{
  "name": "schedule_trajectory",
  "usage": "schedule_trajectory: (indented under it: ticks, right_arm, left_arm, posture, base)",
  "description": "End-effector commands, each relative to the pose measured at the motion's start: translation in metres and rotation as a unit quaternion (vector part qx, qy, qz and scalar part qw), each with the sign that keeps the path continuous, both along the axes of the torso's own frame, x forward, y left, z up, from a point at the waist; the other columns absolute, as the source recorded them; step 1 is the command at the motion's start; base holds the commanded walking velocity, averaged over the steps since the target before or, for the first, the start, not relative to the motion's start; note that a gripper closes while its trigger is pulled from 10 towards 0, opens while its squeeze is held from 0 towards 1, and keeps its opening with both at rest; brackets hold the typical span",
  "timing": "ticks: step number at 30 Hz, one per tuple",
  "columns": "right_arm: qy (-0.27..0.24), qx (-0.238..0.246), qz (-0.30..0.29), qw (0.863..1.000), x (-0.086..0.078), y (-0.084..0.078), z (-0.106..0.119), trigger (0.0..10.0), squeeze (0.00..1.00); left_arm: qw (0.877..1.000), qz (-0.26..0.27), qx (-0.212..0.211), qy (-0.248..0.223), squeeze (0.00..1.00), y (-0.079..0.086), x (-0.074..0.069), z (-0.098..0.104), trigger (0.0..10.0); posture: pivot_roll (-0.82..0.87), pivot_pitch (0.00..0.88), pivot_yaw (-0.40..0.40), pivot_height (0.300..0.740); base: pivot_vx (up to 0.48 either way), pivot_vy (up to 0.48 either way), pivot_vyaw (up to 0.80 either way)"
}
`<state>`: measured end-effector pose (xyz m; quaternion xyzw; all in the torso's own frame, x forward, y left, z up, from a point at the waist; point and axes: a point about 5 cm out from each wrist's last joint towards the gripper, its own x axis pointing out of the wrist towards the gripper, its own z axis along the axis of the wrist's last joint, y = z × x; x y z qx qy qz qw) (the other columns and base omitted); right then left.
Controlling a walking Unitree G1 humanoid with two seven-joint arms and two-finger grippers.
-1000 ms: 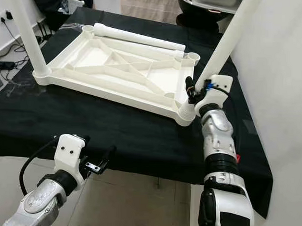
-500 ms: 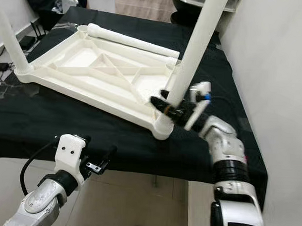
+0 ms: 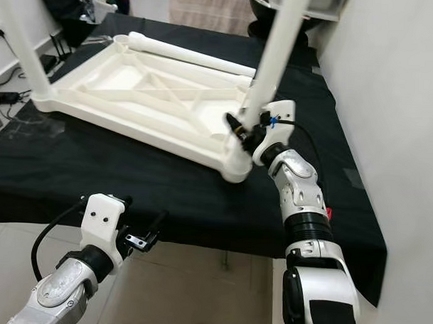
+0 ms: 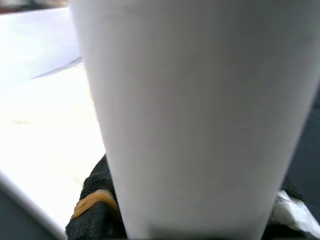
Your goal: Building children table
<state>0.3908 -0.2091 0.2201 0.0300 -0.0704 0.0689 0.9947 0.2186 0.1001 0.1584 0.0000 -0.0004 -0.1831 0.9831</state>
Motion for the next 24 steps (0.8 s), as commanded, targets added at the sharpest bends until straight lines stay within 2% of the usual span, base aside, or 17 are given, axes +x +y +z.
schedule_trajectory:
  ticks: [1,2,3,4,6,7,8,10,11,12,13,15,16,20,21,22,24]
  right_arm:
    - [0.066,-0.018,-0.113,0.991,-0.005,-0.024,-0.024,0.0,0.0]
    - [0.066,-0.018,-0.113,0.991,-0.005,-0.024,-0.024,0.0,0.0]
    - [0.084,-0.03,-0.234,0.968,-0.013,-0.039,-0.031,0.0,0.0]
    - [0.084,-0.03,-0.234,0.968,-0.013,-0.039,-0.031,0.0,0.0]
    - [0.089,-0.013,-0.328,0.94,-0.025,-0.046,-0.034,0.0,0.0]
    - [0.089,-0.013,-0.328,0.94,-0.025,-0.046,-0.034,0.0,0.0]
    - [0.091,-0.004,-0.353,0.931,-0.029,-0.044,-0.035,0.0,0.0]
    - [0.091,0.006,-0.369,0.925,-0.031,-0.04,-0.035,0.0,0.0]
    - [0.082,0.013,-0.373,0.924,-0.031,-0.035,-0.033,3.3,0.0]
    - [0.082,0.013,-0.373,0.924,-0.031,-0.035,-0.033,3.3,0.0]
    - [0.05,0.036,-0.331,0.942,-0.024,-0.019,-0.025,10.0,0.03]
    - [0.032,0.042,-0.314,0.948,-0.022,-0.014,-0.02,10.0,0.03]
    - [0.008,0.049,-0.286,0.957,-0.019,-0.009,-0.014,10.0,1.0]
    - [-0.007,0.052,-0.271,0.961,-0.019,-0.006,-0.011,10.0,1.0]
    - [-0.042,0.041,-0.238,0.97,-0.018,-0.008,-0.002,10.0,0.0]
    - [-0.042,0.041,-0.238,0.97,-0.018,-0.008,-0.002,10.0,0.0]
    - [-0.06,0.06,-0.104,0.991,-0.016,-0.014,0.006,10.0,0.0]
  left_arm:
    - [1.0,-0.004,-0.001,0.01,0.0,-0.001,-0.001,-0.004,10.0]
    - [1.0,-0.004,-0.001,0.01,0.0,-0.001,-0.001,-0.004,10.0]
    - [1.0,-0.004,-0.001,0.009,0.0,-0.001,-0.001,-0.004,10.0]
    - [1.0,-0.004,-0.001,0.009,0.0,-0.001,-0.001,-0.004,10.0]
    - [1.0,-0.005,-0.001,0.01,0.0,-0.001,-0.002,-0.005,10.0]
    - [1.0,-0.005,-0.001,0.01,0.0,-0.001,-0.002,-0.005,10.0]
    - [1.0,-0.005,-0.001,0.01,0.0,-0.001,-0.002,-0.005,10.0]
    - [1.0,-0.005,-0.001,0.01,0.0,-0.002,-0.002,-0.005,10.0]
    - [1.0,-0.005,-0.001,0.01,0.0,-0.002,-0.002,-0.005,10.0]
    - [1.0,-0.005,-0.001,0.01,0.0,-0.002,-0.002,-0.005,10.0]
    - [1.0,-0.006,-0.001,0.01,0.0,-0.002,-0.002,-0.005,10.0]
    - [1.0,-0.006,-0.001,0.01,0.0,-0.002,-0.002,-0.005,10.0]
    - [1.0,-0.006,-0.001,0.011,0.0,-0.002,-0.002,-0.005,10.0]
    - [1.0,-0.006,-0.001,0.011,0.0,-0.002,-0.002,-0.005,10.0]
    - [1.0,-0.006,-0.001,0.012,0.0,-0.002,-0.002,-0.006,10.0]
    - [1.0,-0.006,-0.001,0.012,0.0,-0.002,-0.002,-0.006,10.0]
    - [1.0,-0.007,-0.001,0.012,0.0,-0.003,-0.002,-0.006,10.0]
  posture:
    - [0.09,0.165,-0.109,0.74]
    - [0.09,0.165,-0.109,0.74]
    - [0.09,0.163,-0.11,0.74]
    - [0.09,0.163,-0.11,0.74]
    - [0.09,0.163,-0.106,0.74]
    - [0.09,0.163,-0.106,0.74]
    - [0.09,0.16,-0.11,0.74]
    - [0.09,0.16,-0.11,0.74]
    - [0.09,0.158,-0.109,0.74]
    - [0.09,0.158,-0.109,0.74]
    - [0.09,0.155,-0.111,0.74]
    - [0.09,0.155,-0.111,0.74]
    - [0.09,0.155,-0.111,0.74]
    - [0.09,0.155,-0.111,0.74]
    - [0.09,0.151,-0.114,0.74]
    - [0.09,0.151,-0.114,0.74]
    - [0.09,0.155,-0.114,0.74]
  base:
    - [0.0,0.0,0.0]
    - [0.0,0.0,0.0]
    - [0.0,0.0,0.0]
    - [0.0,0.0,0.0]
    - [0.0,0.0,0.0]
    - [0.0,0.0,0.0]
    - [0.0,0.0,0.0]
    - [0.0,0.0,0.0]
    - [0.0,0.0,0.0]
    - [0.0,0.0,0.0]
    - [0.0,0.0,0.0]
    - [0.0,0.0,0.0]
    - [0.0,0.0,0.0]
    - [0.0,0.0,0.0]
    - [0.0,0.0,0.0]
    - [0.0,0.0,0.0]
    - [0.0,0.0,0.0]
